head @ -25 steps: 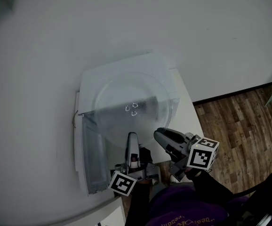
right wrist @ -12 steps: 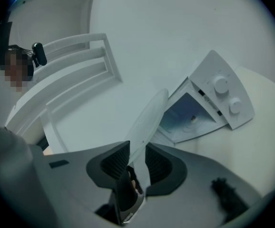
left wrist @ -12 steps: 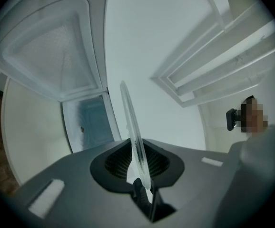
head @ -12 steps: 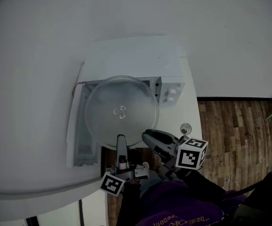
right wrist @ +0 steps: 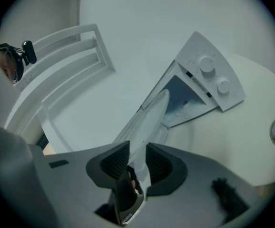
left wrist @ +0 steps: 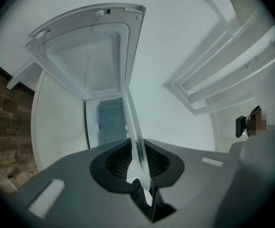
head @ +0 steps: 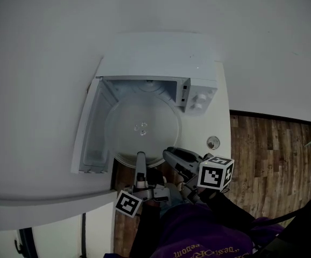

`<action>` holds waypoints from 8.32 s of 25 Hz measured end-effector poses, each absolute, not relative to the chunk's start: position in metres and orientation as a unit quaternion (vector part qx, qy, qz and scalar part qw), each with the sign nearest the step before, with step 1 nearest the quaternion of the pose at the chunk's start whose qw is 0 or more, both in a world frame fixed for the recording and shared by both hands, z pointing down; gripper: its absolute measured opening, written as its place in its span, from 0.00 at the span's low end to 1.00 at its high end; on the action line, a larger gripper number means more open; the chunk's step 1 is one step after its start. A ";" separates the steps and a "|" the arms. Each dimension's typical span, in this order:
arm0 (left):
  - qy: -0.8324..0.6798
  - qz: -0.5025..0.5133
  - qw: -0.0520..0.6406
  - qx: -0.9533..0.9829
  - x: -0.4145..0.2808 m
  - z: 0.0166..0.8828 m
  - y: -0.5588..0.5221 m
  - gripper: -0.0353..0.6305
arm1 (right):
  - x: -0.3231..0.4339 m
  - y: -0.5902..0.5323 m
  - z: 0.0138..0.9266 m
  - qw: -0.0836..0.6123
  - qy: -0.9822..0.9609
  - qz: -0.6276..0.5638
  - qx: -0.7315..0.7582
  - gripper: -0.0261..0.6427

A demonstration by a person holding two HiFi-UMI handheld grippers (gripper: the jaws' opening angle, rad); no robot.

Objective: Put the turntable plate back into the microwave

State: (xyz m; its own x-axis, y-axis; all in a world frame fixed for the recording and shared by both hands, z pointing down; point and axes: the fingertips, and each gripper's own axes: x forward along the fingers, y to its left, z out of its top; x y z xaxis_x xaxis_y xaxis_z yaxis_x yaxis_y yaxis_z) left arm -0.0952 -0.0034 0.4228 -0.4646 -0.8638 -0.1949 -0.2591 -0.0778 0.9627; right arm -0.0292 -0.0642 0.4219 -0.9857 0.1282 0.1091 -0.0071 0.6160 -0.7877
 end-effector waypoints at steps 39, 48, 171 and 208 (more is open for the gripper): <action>-0.576 -0.567 0.380 0.450 -0.225 0.539 -0.111 0.13 | -0.149 -0.156 0.521 0.110 -0.886 0.438 0.107 0.22; -0.584 -0.550 0.389 0.453 -0.239 0.559 -0.133 0.13 | -0.159 -0.177 0.543 0.106 -0.885 0.434 0.131 0.22; -0.516 -0.570 0.435 0.469 -0.252 0.556 -0.186 0.06 | -0.199 -0.254 0.553 0.061 -0.835 0.505 0.211 0.13; -0.805 -0.101 -0.107 0.574 -0.175 0.259 -0.094 0.06 | -0.127 -0.155 0.287 -0.047 -0.995 0.056 0.075 0.10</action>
State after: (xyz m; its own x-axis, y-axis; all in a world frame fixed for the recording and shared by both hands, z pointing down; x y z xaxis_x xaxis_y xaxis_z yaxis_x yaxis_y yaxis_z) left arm -0.1755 -0.0937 0.2590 -0.3170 -0.9034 -0.2888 -0.9468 0.3194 0.0402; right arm -0.1270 -0.1552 0.2868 -0.9845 -0.1541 -0.0842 -0.1437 0.9825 -0.1187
